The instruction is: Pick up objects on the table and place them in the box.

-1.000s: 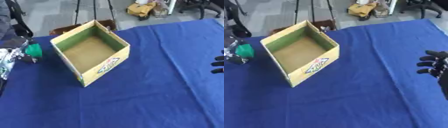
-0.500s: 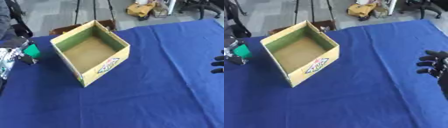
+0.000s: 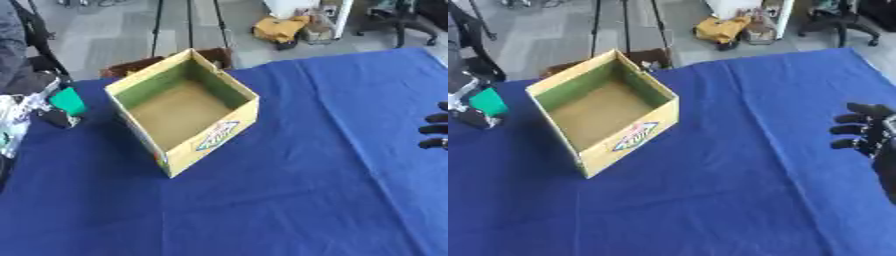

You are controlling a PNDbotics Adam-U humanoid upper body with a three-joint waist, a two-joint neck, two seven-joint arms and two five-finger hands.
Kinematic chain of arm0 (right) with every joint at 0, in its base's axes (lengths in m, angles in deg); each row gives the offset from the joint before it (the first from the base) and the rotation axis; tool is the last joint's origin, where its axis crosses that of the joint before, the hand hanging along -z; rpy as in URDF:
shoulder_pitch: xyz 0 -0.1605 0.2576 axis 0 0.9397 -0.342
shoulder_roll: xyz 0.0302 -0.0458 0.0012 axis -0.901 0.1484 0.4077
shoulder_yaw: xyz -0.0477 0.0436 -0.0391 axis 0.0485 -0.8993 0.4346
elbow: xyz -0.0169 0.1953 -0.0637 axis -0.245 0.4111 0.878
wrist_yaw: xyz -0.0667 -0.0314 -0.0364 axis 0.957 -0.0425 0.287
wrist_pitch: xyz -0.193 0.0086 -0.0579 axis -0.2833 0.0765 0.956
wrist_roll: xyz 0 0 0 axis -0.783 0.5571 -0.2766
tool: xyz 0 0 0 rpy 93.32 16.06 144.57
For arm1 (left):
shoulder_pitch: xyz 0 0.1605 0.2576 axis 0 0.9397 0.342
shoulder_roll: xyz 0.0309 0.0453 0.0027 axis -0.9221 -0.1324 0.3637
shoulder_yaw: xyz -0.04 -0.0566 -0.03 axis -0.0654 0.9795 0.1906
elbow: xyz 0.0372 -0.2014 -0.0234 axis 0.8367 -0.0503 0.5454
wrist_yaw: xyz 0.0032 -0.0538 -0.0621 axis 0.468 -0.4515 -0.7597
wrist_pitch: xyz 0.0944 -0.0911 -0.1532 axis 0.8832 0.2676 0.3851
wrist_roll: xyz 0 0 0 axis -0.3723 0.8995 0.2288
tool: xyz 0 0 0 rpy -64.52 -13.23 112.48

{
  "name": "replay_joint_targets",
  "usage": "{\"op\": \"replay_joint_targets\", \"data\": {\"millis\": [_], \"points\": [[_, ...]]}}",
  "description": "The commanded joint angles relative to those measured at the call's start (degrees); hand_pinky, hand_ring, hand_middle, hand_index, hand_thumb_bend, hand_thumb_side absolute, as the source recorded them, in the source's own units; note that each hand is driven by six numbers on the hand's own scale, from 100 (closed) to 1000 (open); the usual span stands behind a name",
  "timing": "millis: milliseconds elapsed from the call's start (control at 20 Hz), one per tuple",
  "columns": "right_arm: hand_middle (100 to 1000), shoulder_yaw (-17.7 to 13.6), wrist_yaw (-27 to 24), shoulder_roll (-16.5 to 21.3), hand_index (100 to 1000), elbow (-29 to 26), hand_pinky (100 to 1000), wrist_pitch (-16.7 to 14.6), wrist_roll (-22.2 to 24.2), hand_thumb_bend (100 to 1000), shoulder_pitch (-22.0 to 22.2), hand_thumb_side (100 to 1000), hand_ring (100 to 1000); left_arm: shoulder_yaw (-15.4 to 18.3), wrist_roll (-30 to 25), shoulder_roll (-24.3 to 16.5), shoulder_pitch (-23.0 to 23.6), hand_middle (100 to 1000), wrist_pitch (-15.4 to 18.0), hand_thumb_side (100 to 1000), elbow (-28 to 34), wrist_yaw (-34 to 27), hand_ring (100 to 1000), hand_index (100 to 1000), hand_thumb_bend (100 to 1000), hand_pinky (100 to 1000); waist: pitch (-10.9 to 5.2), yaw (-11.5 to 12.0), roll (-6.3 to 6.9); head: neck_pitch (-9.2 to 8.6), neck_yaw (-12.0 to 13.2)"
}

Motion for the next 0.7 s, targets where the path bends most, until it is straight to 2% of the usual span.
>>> {"op": "replay_joint_targets", "data": {"millis": [50,400,700], "points": [[672,-0.82,-0.24,1.34,849,-0.29,596,-0.17,0.05,100,-0.21,897,694,-0.83,-1.57,-2.17,-0.94,226,0.70,100,3.30,-2.82,391,653,169,627,-1.93,0.39,-0.30,0.59,-0.30],[673,-0.81,-0.47,1.54,849,0.11,596,-0.10,-0.04,100,0.44,895,695,-4.36,-6.99,-0.83,-1.81,233,2.79,100,9.53,-6.93,400,664,173,626,-3.74,1.56,-0.28,1.96,-0.98],[674,-0.71,-0.65,1.30,849,0.39,597,-0.08,-0.01,100,0.60,894,697,-7.70,-8.70,4.52,-3.81,235,3.90,100,14.14,-8.23,401,668,170,627,-4.59,1.25,-0.56,1.97,-1.12]]}}
